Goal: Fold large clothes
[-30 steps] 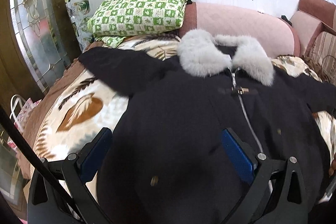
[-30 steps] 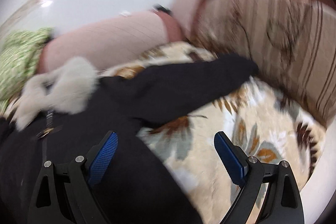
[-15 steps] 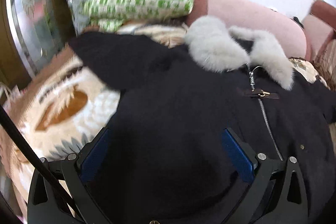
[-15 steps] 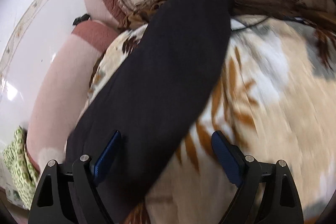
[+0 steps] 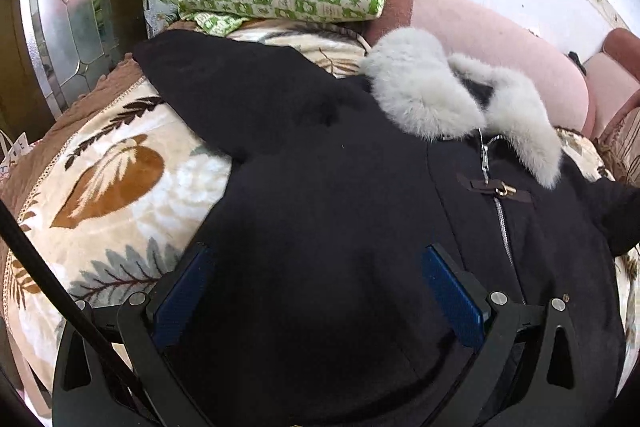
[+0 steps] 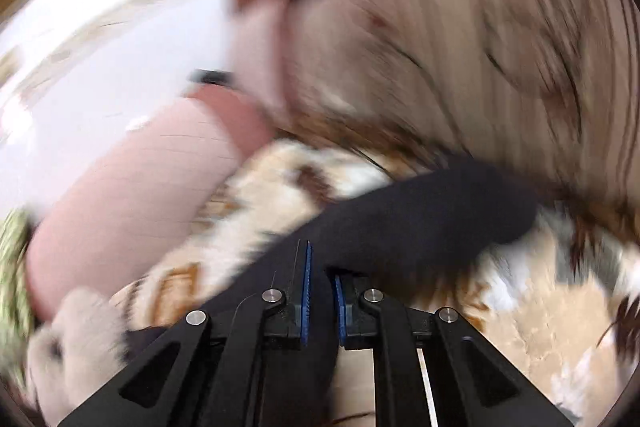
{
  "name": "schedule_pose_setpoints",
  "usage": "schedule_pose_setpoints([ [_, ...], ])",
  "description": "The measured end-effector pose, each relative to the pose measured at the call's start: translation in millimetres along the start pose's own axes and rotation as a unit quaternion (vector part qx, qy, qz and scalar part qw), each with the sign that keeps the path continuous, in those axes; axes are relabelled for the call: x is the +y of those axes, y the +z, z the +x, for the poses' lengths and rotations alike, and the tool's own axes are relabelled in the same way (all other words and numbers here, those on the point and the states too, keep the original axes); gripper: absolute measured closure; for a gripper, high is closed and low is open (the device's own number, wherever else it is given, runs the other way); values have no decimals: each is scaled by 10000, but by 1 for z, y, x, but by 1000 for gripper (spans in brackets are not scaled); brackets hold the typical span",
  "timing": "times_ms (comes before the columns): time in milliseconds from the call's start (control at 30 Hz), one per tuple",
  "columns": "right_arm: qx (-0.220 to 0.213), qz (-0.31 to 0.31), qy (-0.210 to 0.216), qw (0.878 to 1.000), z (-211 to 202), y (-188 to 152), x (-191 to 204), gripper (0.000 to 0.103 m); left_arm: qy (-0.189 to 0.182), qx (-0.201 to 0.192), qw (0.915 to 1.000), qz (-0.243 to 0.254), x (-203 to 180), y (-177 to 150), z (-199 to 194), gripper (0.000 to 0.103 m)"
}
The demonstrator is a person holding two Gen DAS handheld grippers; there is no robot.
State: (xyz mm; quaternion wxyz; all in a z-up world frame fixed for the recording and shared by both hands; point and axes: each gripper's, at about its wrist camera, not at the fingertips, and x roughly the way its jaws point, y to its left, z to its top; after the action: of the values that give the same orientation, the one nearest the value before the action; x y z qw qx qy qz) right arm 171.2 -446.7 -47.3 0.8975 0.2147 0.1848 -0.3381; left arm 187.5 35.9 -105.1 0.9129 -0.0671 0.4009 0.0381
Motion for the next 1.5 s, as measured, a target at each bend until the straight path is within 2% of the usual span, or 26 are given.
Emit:
schedule_pose_setpoints([
  [67, -141, -683, 565, 9960, -27, -13, 50, 92, 26, -76, 10000, -52, 4, 2, -3, 0],
  [133, -183, -1342, 1047, 9852, -46, -32, 97, 92, 60, -113, 9998, -129, 8, 5, -5, 0],
  [200, -118, -1996, 1534, 9677, -65, -59, 138, 92, 80, -116, 9997, -207, 14, 7, -5, 0],
  [300, 302, -2832, 2252, 9317, -80, -107, 187, 92, 132, -179, 9992, -332, 23, 12, -8, 0],
  [400, 852, -3362, 2587, 9015, -72, -148, 212, 92, 209, -236, 9984, -460, 32, 16, -10, 0],
  [533, 1493, -3704, 2446, 8835, -38, -186, 222, 92, 182, -193, 9978, -613, 40, 21, -8, 0],
  [600, 1845, -3672, 2304, 8821, -22, -198, 220, 91, 167, -150, 9983, -536, 37, 22, -6, 0],
  [700, 2117, -3479, 2274, 8845, -20, -198, 213, 87, 116, -143, 9992, -346, 28, 24, -9, 0],
  [733, 2219, -3273, 2353, 8878, -26, -192, 207, 80, 119, -203, 9993, -282, 26, 23, -12, 0],
  [767, 2329, -3051, 2482, 8894, -32, -187, 201, 66, 130, -263, 9993, -219, 24, 23, -15, 0],
  [800, 2415, -2796, 2630, 8913, -41, -181, 194, 57, 135, -314, 9993, -166, 22, 22, -17, 0],
  [833, 2434, -2656, 2726, 8921, -47, -181, 190, 40, 141, -371, 9992, -102, 20, 21, -21, 0],
  [867, 2396, -2521, 2852, 8931, -60, -176, 183, 32, 144, -397, 9991, -76, 19, 21, -22, 0],
  [933, 2193, -2501, 2978, 8948, -82, -166, 171, 31, 141, -430, 9990, -40, 17, 18, -26, 0],
  [1000, 1837, -2409, 3079, 9019, -100, -151, 156, 31, 124, -480, 9988, -35, 16, 15, -30, 0],
  [1067, 1297, -2119, 2857, 9256, -109, -128, 136, 31, 139, -568, 9983, -34, 14, 14, -33, 0],
  [1100, 1059, -1826, 2620, 9417, -105, -114, 125, 31, 152, -611, 9980, -30, 12, 14, -34, 0],
  [1200, 1018, -874, 2317, 9635, -72, -89, 104, 31, 198, -666, 9976, -8, 6, 12, -34, 0],
  [1267, 1115, -565, 1984, 9721, -46, -86, 98, 27, 178, -653, 9977, 37, 3, 10, -33, 0],
  [1333, 1417, -535, 1766, 9726, -18, -93, 102, 27, 197, -634, 9977, 108, 0, 8, -30, 0],
  [1367, 1696, -495, 1856, 9666, -7, -100, 106, 28, 231, -609, 9978, 141, 0, 8, -28, 0],
  [1400, 1913, -443, 2059, 9587, -4, -107, 111, 30, 239, -582, 9979, 136, 0, 8, -26, 0],
  [1500, 1886, -869, 2625, 9423, -24, -116, 141, 31, 116, -451, 9989, -24, 4, 9, -21, 0],
])
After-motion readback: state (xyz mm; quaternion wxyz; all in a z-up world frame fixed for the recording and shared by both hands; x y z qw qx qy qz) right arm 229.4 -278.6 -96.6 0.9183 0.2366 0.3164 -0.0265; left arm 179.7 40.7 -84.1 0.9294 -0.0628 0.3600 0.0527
